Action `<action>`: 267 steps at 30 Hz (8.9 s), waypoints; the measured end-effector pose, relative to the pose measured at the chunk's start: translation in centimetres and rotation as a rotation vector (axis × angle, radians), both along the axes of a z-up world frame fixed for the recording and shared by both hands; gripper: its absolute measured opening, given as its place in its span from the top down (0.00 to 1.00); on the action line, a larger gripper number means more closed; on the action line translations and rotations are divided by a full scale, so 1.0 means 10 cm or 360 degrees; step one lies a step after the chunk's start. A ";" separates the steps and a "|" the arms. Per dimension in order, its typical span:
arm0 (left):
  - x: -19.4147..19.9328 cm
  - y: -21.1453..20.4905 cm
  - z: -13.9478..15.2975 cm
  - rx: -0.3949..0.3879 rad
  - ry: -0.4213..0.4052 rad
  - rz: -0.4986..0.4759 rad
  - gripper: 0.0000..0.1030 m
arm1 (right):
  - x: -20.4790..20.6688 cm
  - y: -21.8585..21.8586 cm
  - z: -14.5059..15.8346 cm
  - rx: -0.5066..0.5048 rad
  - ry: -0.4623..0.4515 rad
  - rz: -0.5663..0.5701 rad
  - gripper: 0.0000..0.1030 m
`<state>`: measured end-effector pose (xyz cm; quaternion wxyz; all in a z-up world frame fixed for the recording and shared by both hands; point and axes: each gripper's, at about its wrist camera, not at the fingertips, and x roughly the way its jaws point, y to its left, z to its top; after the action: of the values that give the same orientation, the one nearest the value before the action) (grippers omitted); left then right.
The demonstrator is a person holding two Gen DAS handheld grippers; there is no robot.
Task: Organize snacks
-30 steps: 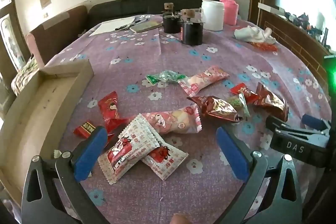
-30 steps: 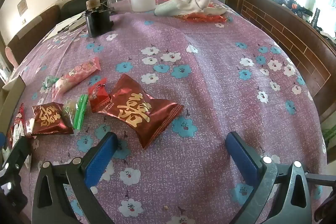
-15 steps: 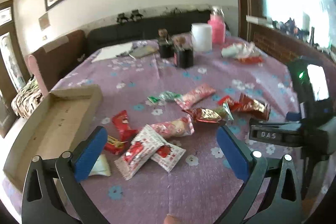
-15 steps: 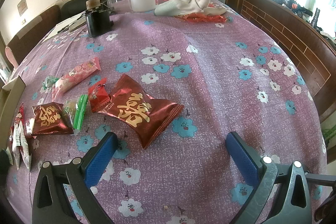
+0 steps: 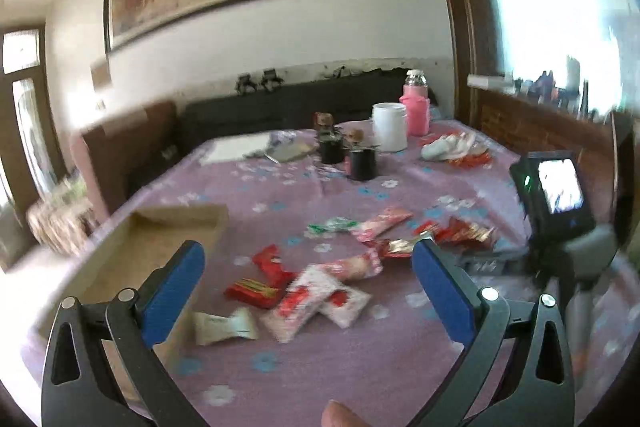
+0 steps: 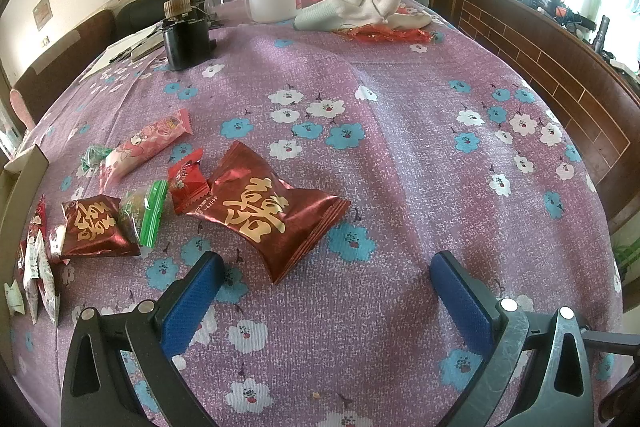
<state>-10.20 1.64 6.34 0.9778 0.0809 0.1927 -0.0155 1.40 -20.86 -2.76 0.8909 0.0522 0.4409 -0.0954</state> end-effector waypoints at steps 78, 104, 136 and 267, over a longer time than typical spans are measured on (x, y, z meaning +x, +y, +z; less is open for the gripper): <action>-0.18 1.87 0.06 -0.0638 0.0335 0.0172 0.00 | -0.09 2.20 0.17 0.0135 -0.0003 0.0615 0.58; 0.25 0.72 -0.44 -0.0170 0.0720 -0.0429 0.03 | 0.24 1.50 0.52 0.0306 -0.0058 0.0991 0.54; 0.64 0.14 -0.86 0.0131 0.1065 -0.0772 0.00 | -0.06 1.05 0.19 0.0246 0.0018 0.0923 0.62; 1.35 2.77 -0.11 -0.0791 0.0852 0.0094 0.72 | -0.04 1.67 0.76 0.0600 -0.0200 0.0787 0.82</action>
<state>3.34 29.38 5.21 0.8825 -0.1716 0.4345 -0.0542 0.99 -4.14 4.84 0.8873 0.1133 0.3943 0.2108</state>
